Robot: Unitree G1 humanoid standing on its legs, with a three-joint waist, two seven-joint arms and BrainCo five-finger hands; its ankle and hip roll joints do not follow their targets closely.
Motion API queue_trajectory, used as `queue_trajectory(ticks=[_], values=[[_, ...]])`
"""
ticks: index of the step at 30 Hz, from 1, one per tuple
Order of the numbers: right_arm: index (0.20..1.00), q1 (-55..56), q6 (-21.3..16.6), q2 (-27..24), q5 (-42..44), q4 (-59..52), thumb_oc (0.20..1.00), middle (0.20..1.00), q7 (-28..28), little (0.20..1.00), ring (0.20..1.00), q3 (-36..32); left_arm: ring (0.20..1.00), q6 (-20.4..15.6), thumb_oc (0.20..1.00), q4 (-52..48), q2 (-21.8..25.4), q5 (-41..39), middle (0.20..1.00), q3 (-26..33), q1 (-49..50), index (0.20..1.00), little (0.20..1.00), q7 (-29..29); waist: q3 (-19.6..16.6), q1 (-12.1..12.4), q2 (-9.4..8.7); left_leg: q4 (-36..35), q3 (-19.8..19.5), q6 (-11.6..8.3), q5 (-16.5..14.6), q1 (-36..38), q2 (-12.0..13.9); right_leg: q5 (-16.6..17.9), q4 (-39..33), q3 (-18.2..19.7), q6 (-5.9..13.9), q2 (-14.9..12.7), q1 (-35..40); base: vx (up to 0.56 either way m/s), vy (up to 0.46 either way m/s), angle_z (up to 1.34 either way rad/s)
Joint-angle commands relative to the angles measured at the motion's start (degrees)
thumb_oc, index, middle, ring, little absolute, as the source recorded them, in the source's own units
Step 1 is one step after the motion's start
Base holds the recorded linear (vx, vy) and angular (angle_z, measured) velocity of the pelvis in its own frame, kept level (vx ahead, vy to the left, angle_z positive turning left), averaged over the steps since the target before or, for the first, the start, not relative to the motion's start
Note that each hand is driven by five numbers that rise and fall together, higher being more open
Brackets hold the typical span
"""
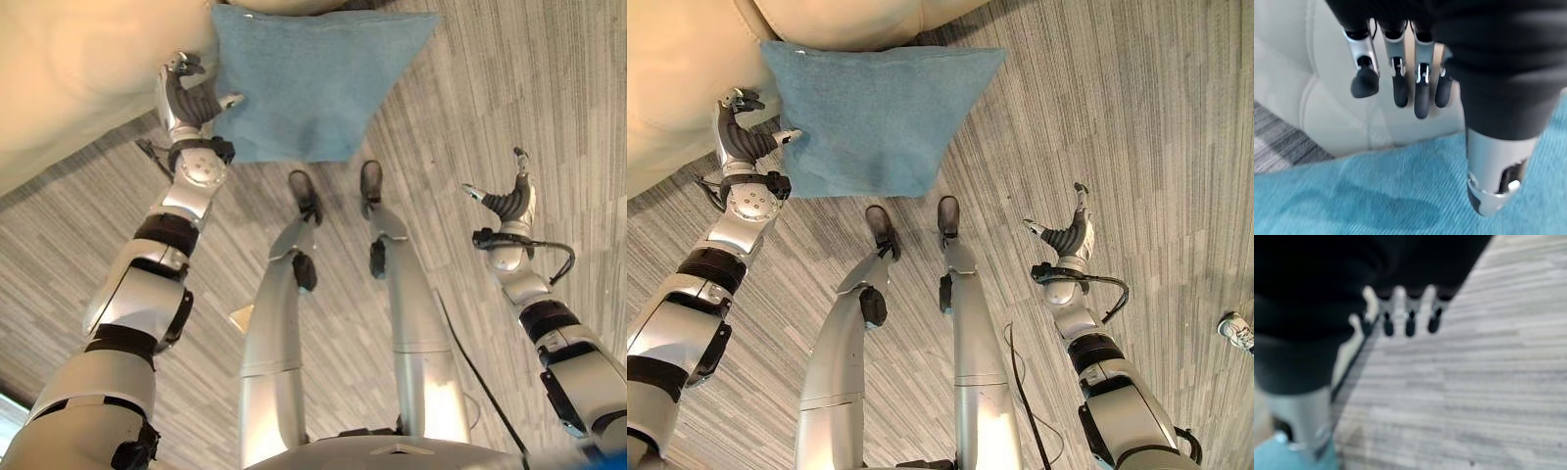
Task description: Pick up all the scattered cushions and arrange them neatly on the sofa.
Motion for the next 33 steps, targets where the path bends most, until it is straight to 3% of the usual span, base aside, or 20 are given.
queue_trajectory(ticks=[1, 19, 20, 21, 22, 26, 33], values=[[1.000, 2.9, -0.4, -2.4, -0.7, -2.2, 1.000, 1.000, -1.0, 1.000, 1.000, 0.1, 1.000, -1.4, 1.000, -0.2, -2.0, -0.4, 1.000, 0.0, 0.6, 1.000, 1.000, -0.7, -3.7, -0.7, 1.20, 5.7, -7.9, -4.32, -10.7, 1.4, 1.1, 1.3, -3.2, 1.6, 6.19, -3.2, 3.5, 0.00, 0.000, 0.00], [1.000, 1.6, 1.7, -3.1, -1.0, -3.6, 1.000, 1.000, -0.3, 1.000, 1.000, 3.2, 1.000, -1.6, 1.000, -1.4, -14.5, -6.7, 1.000, -4.4, -4.6, 1.000, 1.000, -3.9, -1.3, -1.3, 1.00, 9.6, -7.6, -2.83, -11.8, -2.2, 0.7, 0.8, 1.7, 3.5, 5.80, -1.9, -1.9, 0.00, -0.007, -0.01], [1.000, 1.4, 1.8, -3.3, -1.0, -3.7, 1.000, 1.000, -0.3, 1.000, 1.000, 3.3, 0.934, -1.5, 0.934, -1.4, -14.9, -6.7, 0.934, -4.7, -5.0, 0.934, 0.934, -4.0, -1.2, -1.3, 1.06, 9.9, -7.6, -2.79, -11.9, -2.4, 0.7, 0.7, 2.0, 3.5, 5.77, -1.9, -2.1, 0.00, 0.000, 0.00], [1.000, 1.0, 1.9, -3.3, -1.0, -3.3, 1.000, 1.000, -0.5, 1.000, 1.000, 3.5, 0.545, -1.5, 0.545, -1.6, -15.5, -6.6, 0.545, -5.3, -5.4, 0.545, 0.545, -4.1, -1.1, -1.3, 1.15, 10.2, -7.7, -2.76, -11.9, -2.6, 0.7, 0.5, 2.5, 3.6, 5.70, -1.9, -2.4, 0.00, 0.000, 0.00], [1.000, 1.0, 1.9, -3.3, -0.9, -3.3, 1.000, 1.000, -0.5, 1.000, 1.000, 3.5, 0.225, -1.5, 0.225, -1.6, -15.5, -6.6, 0.225, -5.3, -5.4, 0.225, 0.225, -4.1, -1.1, -1.3, 1.16, 10.2, -7.7, -2.76, -11.9, -2.6, 0.7, 0.5, 2.5, 3.6, 5.70, -1.9, -2.5, 0.00, 0.000, 0.00], [1.000, -0.6, 2.1, -3.7, -0.9, -4.0, 1.000, 1.000, -1.0, 1.000, 1.000, 3.8, 0.200, -2.2, 0.200, -3.0, -17.1, -8.3, 0.200, -5.9, -5.7, 0.200, 0.200, -4.3, -0.8, -1.1, 1.58, 11.1, -7.9, -2.59, -11.9, -3.5, 0.7, 0.2, 4.2, 3.6, 5.46, -1.6, -3.6, 0.01, -0.018, -0.01], [1.000, -0.5, 2.1, -4.9, -0.7, -4.5, 1.000, 1.000, -1.3, 1.000, 1.000, 2.2, 0.200, -2.8, 0.200, -5.2, -15.0, -9.2, 0.200, -4.8, -4.4, 0.200, 0.200, -3.8, -1.2, -0.6, 1.99, 12.0, -7.8, -2.54, -12.1, -4.0, 0.5, -0.2, 5.5, 3.5, 5.11, -1.3, -4.3, 0.00, 0.000, 0.00]])
